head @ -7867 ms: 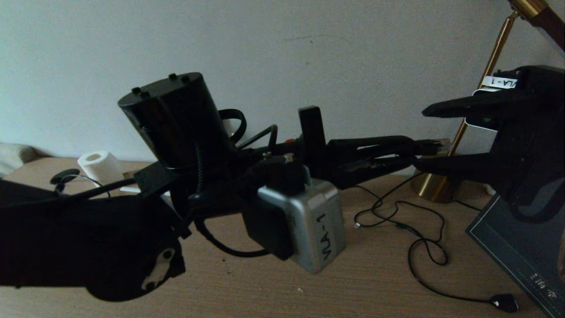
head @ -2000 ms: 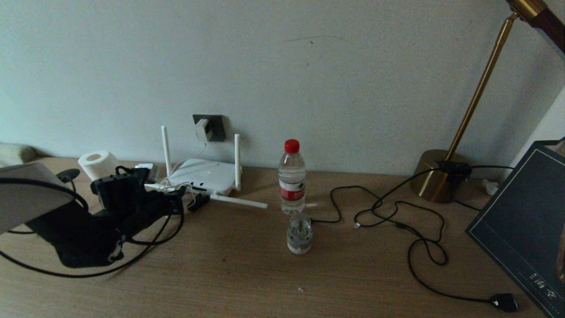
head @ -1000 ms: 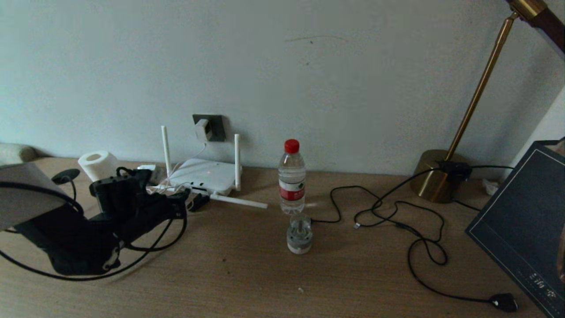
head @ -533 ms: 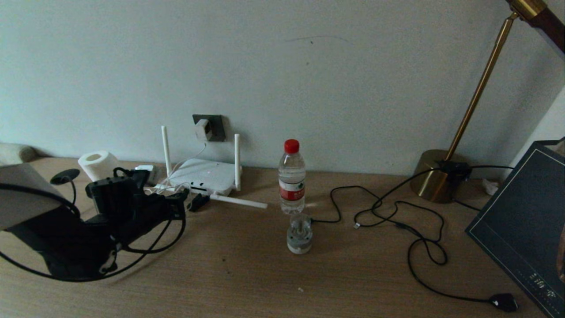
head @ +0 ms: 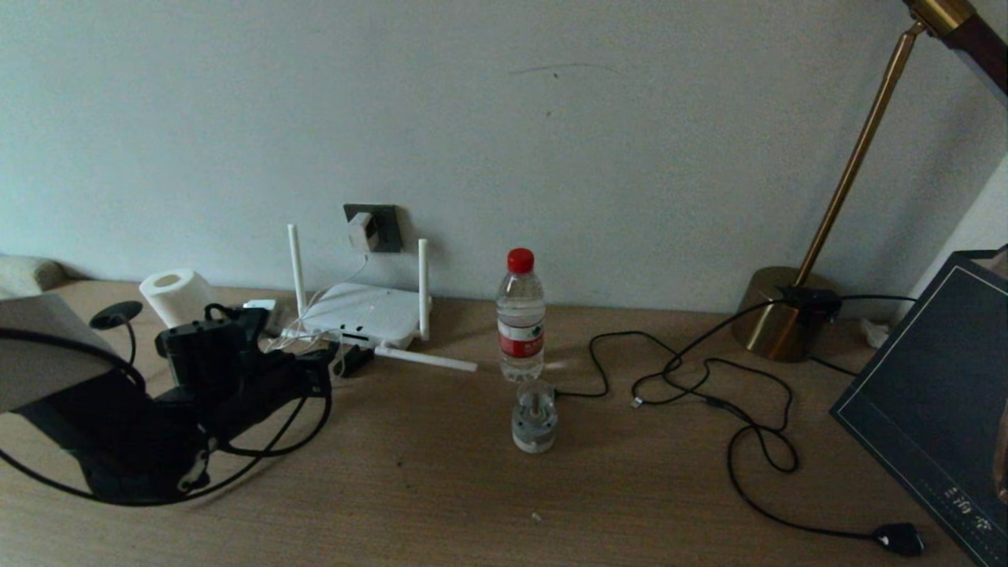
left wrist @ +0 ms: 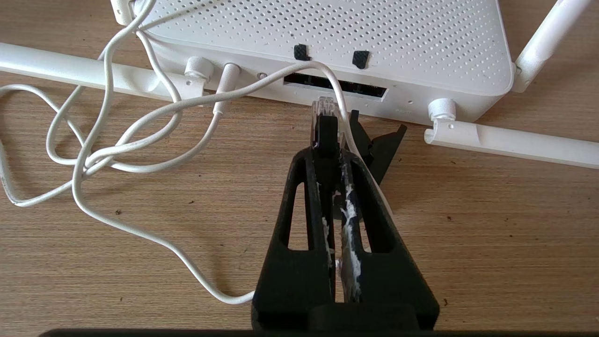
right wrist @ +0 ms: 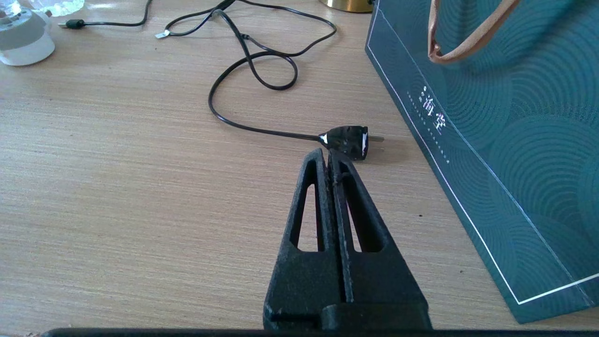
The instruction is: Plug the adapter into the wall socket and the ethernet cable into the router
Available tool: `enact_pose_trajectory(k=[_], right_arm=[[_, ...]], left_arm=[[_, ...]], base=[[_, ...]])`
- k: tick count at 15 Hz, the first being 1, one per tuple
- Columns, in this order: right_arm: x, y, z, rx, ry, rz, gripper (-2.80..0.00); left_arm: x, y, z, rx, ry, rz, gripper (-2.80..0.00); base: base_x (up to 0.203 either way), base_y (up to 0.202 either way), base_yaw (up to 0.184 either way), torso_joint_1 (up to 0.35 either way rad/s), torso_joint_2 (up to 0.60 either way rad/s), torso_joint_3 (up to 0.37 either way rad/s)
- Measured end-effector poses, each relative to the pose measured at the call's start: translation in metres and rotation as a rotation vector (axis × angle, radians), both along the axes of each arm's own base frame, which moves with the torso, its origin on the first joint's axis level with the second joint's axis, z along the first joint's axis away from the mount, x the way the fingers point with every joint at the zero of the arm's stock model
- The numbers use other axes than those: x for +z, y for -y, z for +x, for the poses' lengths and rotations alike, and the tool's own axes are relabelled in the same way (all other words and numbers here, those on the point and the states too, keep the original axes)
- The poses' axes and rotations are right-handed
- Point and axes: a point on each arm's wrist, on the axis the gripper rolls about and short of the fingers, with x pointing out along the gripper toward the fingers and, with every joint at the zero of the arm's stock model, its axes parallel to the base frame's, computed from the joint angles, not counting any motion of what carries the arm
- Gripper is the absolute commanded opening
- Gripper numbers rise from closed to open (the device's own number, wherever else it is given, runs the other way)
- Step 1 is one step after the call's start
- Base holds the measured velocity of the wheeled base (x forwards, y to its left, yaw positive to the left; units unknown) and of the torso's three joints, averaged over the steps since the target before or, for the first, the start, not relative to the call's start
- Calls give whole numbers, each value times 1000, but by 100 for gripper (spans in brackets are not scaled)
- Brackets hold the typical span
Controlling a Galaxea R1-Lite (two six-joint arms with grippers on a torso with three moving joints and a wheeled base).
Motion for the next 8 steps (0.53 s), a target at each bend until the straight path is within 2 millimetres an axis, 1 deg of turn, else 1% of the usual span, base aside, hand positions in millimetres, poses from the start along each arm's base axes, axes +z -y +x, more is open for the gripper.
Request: enact_pose_trajectory(k=[8], right_arm=[[0,0,0,0,0,0,-280]], left_arm=[[-2,0,2,-1,-3,0,-280]], base=[[0,0,0,0,0,0]])
